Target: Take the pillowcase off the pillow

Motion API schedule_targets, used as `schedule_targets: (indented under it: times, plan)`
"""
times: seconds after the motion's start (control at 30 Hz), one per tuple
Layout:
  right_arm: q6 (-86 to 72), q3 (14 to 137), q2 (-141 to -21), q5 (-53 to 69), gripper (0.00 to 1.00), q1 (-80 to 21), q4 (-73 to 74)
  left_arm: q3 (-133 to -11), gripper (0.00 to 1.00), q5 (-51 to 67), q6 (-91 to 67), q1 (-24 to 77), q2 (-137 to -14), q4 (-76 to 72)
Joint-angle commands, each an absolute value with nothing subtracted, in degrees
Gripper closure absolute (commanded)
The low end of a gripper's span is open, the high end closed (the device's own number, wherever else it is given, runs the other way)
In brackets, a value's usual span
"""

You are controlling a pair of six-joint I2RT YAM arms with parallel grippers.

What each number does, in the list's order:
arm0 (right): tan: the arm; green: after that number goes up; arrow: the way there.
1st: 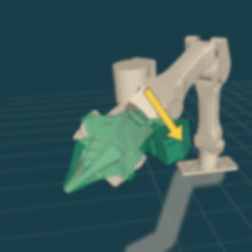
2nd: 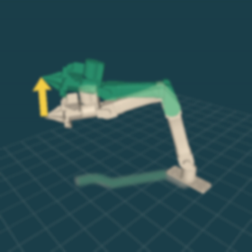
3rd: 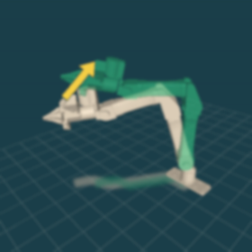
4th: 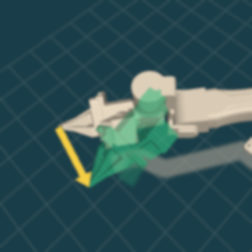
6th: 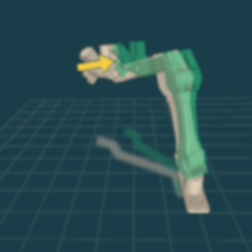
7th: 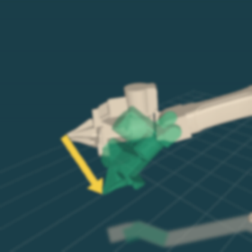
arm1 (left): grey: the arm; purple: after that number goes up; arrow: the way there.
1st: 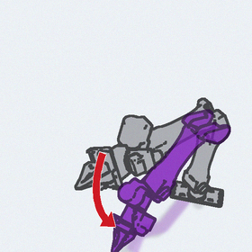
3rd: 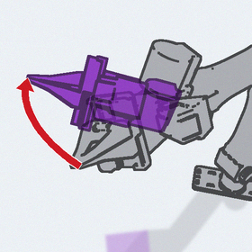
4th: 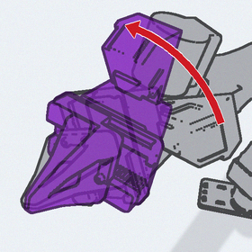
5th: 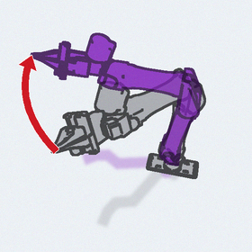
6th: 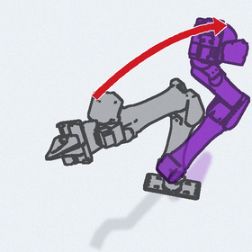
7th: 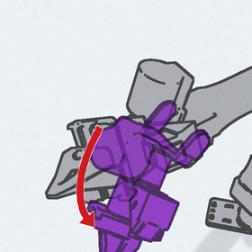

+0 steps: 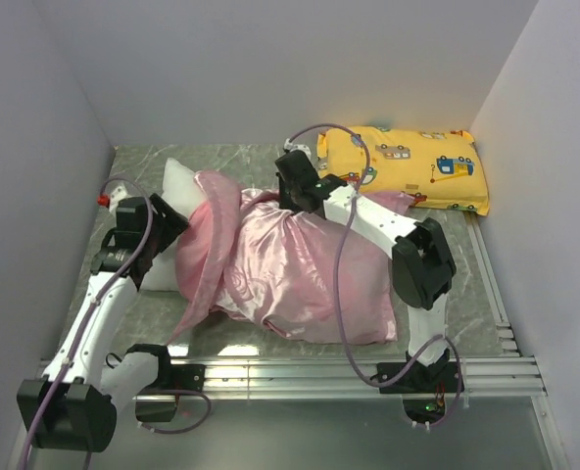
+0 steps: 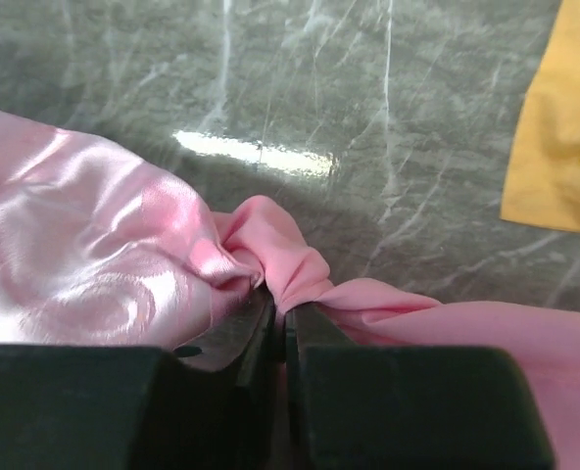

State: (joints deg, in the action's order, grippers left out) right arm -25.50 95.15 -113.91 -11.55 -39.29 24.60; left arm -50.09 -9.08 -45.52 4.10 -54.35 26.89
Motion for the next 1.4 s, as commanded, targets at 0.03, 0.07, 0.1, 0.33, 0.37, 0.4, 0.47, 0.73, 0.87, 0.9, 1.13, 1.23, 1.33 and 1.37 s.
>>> schedule_targets:
  times: [0.03, 0.07, 0.1, 0.33, 0.37, 0.4, 0.47, 0.73, 0.87, 0.9, 1.13, 1.23, 1.33, 1.37]
  plan:
    - [-22.8, 97.3, -105.5, -12.1, 0.72, -40.1, 26.2, -45.4, 0.22, -7.7, -51.7, 4.2, -56.8, 21.3]
    - [-22.7, 97.2, -104.6, -12.2, 0.66, -40.1, 26.4, -44.7, 0.24, -7.2, -52.2, 4.1, -57.3, 19.9]
    - [-22.6, 97.0, -103.5, -12.5, 0.6, -40.3, 26.6, -44.1, 0.26, -6.8, -52.6, 4.2, -58.2, 19.1]
    - [-21.2, 91.6, -91.3, -14.7, 0.25, -44.5, 28.7, -41.6, 0.86, -5.4, -54.2, 4.2, -59.2, 15.8]
    - [-21.2, 89.9, -90.5, -15.5, 0.23, -45.6, 29.2, -41.6, 0.98, -5.0, -54.3, 4.1, -59.2, 15.6]
    - [-21.1, 89.0, -89.9, -16.4, 0.21, -48.2, 29.8, -41.6, 1.0, -4.7, -54.2, 4.1, -59.2, 15.4]
    - [-21.4, 86.8, -89.1, -18.9, 0.19, -50.9, 31.9, -41.4, 1.0, -4.3, -54.4, 4.1, -59.0, 15.1]
    - [-25.1, 85.3, -94.3, -24.5, 0.15, -60.6, 35.0, -41.4, 1.0, -3.1, -54.9, 4.1, -57.4, 14.9]
    - [-25.9, 85.9, -96.9, -32.3, 0.51, -60.4, 38.1, -42.3, 1.0, -4.2, -54.2, 4.1, -57.4, 16.1]
    - [-26.5, 85.5, -95.9, -33.7, 0.77, -60.3, 38.4, -42.5, 1.0, -4.6, -53.9, 4.0, -57.4, 16.2]
    - [-28.4, 78.9, -85.1, -39.1, 0.93, -57.3, 40.6, -44.6, 0.99, -3.9, -52.5, 0.8, -58.6, 17.3]
    - [-29.0, 73.3, -79.2, -38.9, 0.93, -53.5, 40.2, -45.8, 1.0, -3.7, -51.3, -2.5, -58.9, 18.2]
    - [-28.6, 66.3, -73.8, -36.0, 0.93, -46.3, 37.4, -47.1, 0.99, -3.0, -49.9, -5.3, -59.1, 18.5]
    - [-28.1, 64.5, -72.7, -35.3, 0.94, -44.7, 36.7, -47.9, 0.99, -2.8, -49.6, -6.1, -59.4, 18.6]
